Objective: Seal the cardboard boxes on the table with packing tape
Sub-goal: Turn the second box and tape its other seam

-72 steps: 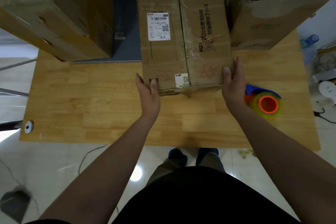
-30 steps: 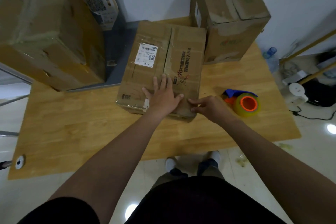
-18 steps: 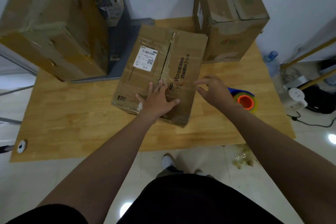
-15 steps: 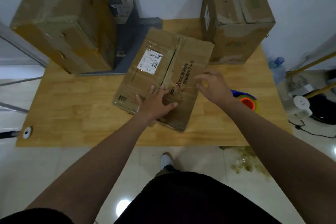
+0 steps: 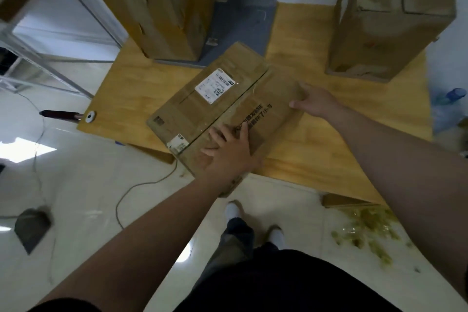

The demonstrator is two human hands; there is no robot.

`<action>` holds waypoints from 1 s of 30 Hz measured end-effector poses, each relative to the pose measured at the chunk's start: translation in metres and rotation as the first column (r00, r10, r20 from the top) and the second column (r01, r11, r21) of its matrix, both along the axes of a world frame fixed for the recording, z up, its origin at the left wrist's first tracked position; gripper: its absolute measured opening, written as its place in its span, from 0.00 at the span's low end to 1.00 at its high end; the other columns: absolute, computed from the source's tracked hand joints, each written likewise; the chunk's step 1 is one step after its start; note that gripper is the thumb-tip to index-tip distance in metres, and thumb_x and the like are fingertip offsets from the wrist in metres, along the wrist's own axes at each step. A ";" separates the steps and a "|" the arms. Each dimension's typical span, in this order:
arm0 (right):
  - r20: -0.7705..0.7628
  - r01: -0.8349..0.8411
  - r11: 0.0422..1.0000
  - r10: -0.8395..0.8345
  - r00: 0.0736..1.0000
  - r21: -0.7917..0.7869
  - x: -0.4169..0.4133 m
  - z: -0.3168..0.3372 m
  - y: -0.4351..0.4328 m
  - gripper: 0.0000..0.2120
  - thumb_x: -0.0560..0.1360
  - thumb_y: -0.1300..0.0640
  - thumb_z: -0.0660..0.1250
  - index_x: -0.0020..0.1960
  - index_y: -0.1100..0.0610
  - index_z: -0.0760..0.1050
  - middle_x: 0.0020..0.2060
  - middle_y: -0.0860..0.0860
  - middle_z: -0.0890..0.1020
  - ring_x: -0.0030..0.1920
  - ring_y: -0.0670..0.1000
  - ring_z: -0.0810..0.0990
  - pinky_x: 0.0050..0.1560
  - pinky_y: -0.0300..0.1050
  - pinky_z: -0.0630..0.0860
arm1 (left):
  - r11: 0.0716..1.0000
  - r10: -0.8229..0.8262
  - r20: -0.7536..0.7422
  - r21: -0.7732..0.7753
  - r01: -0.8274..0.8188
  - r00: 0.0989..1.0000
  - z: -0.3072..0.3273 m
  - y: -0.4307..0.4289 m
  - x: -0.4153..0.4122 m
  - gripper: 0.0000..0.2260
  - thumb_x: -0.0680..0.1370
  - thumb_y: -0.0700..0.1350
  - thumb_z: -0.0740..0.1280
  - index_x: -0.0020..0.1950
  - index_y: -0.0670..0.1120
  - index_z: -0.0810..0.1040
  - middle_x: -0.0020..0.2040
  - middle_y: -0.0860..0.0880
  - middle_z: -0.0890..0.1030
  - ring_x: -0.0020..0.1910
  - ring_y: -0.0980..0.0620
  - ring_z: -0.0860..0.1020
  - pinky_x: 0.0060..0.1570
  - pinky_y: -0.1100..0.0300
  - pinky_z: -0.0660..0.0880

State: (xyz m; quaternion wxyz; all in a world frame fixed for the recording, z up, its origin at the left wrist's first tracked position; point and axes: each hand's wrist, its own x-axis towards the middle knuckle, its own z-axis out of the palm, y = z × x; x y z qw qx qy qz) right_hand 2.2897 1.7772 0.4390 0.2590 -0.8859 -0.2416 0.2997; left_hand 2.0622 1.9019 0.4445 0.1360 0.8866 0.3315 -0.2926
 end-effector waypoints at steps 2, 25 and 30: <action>0.026 0.002 1.000 -0.002 1.000 0.002 -0.002 0.005 -0.005 0.37 0.75 0.48 0.75 0.79 0.50 0.63 0.73 0.52 0.73 0.72 0.56 0.72 0.66 0.46 0.70 | 1.000 0.008 0.084 0.003 -0.009 0.996 -0.008 -0.002 -0.007 0.48 0.75 0.61 0.71 0.82 0.62 0.39 0.82 0.37 0.37 0.78 0.28 0.35 0.66 0.17 0.49; 0.335 0.101 0.989 -0.061 0.940 -0.105 -0.166 0.022 0.030 0.08 0.73 0.51 0.66 0.46 0.44 0.84 0.46 0.47 0.83 0.52 0.54 0.81 0.50 0.45 0.75 | 0.991 -0.079 0.121 -0.102 0.092 0.990 0.006 0.017 -0.050 0.49 0.73 0.71 0.67 0.84 0.52 0.47 0.83 0.45 0.36 0.80 0.34 0.33 0.62 0.14 0.42; 0.319 0.052 0.964 0.035 0.947 -0.259 -0.117 0.005 0.035 0.31 0.74 0.43 0.70 0.76 0.43 0.66 0.78 0.56 0.61 0.79 0.60 0.54 0.74 0.60 0.59 | 0.993 -0.108 0.161 -0.036 0.116 0.981 -0.010 0.008 -0.055 0.57 0.68 0.75 0.68 0.84 0.50 0.43 0.83 0.44 0.35 0.79 0.34 0.32 0.60 0.13 0.38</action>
